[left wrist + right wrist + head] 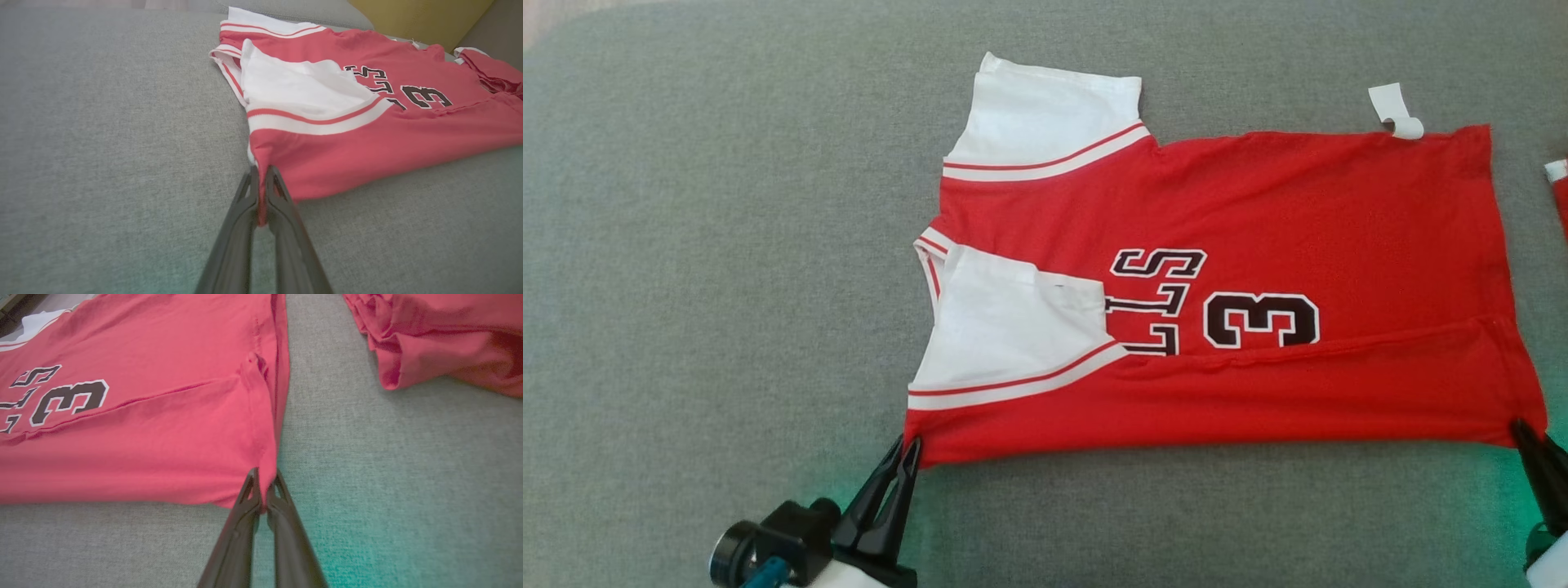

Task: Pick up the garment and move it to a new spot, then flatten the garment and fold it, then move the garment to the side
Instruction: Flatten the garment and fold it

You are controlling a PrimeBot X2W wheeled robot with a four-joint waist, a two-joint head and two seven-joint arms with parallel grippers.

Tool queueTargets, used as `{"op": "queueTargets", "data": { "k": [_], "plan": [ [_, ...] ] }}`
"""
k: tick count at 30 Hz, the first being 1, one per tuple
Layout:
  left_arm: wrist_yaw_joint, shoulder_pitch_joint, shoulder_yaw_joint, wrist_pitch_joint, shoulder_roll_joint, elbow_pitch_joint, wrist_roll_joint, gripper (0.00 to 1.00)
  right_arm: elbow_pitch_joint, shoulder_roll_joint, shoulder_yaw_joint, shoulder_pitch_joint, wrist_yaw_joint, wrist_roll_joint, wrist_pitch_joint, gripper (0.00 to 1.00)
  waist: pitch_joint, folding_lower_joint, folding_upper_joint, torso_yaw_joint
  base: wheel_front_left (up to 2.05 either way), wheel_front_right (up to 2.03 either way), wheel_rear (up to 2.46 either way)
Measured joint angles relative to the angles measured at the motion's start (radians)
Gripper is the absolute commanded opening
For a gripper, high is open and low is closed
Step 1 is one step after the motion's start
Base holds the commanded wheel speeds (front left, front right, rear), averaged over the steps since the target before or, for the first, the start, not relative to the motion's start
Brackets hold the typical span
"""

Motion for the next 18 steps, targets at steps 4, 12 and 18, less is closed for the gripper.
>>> {"op": "queueTargets", "data": {
  "k": [4, 12, 18],
  "plan": [
    [-0.003, -0.001, -0.003, 0.016, -0.002, 0.007, -0.025, 0.29, -0.025, 0.0, -0.001, 0.014, 0.0, 0.003, 0.011, 0.62, 0.005, 0.0, 0.0, -0.004, 0.0, 0.0, 0.0],
    [-0.028, -0.076, 0.001, 0.08, 0.023, -0.034, -0.031, 1.0, -0.1, 0.005, -0.022, -0.001, 0.0, -0.026, -0.048, 1.0, 0.015, 0.0, 0.0, -0.037, 0.0, 0.0, 0.0],
    [-0.074, -0.314, 0.065, 0.182, 0.132, -0.114, -0.03, 1.0, -0.145, 0.006, 0.027, -0.104, 0.0, -0.051, -0.091, 1.0, 0.048, 0.0001, 0.0, -0.098, 0.0, 0.0, 0.0]
  ]
}}
